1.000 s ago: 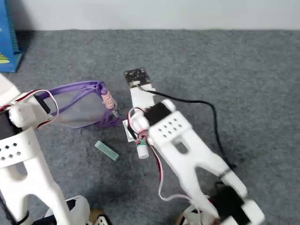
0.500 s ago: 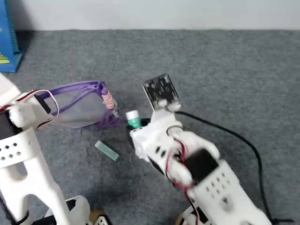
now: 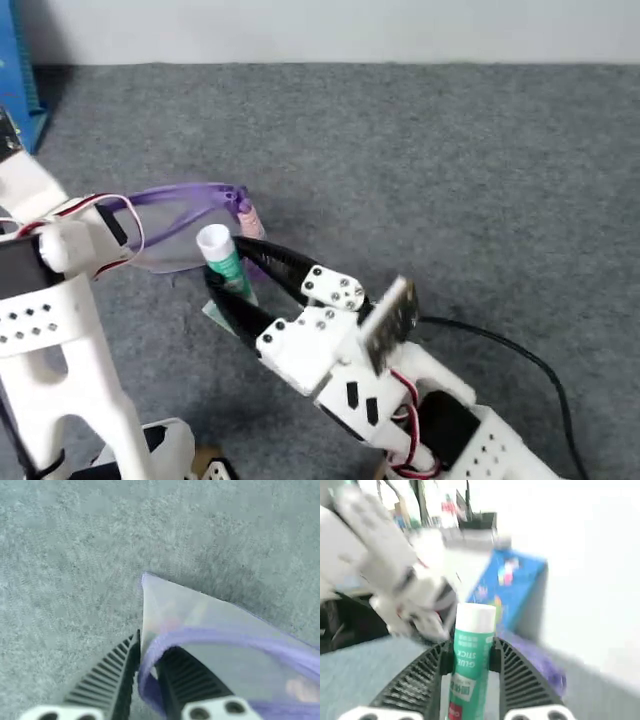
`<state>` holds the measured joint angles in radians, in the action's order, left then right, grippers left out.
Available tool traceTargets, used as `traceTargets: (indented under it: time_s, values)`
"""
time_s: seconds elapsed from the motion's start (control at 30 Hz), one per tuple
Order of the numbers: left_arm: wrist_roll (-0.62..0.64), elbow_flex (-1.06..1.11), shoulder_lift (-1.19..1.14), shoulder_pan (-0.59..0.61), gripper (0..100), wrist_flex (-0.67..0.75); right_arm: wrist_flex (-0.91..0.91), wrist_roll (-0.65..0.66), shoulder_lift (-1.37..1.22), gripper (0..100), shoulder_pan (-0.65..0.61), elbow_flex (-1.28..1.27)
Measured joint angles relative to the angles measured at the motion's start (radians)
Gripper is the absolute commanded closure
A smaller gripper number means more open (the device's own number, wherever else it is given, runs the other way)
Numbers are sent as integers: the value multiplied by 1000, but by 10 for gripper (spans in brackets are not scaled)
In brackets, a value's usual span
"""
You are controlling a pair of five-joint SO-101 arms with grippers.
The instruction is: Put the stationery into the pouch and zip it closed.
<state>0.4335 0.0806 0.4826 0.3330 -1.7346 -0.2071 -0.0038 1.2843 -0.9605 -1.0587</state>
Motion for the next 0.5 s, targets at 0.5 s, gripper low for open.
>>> traceTargets:
  time_s: [0.5]
  values:
    - [0, 5, -9, -3, 989, 0, 907, 255, -503, 991, -3, -60]
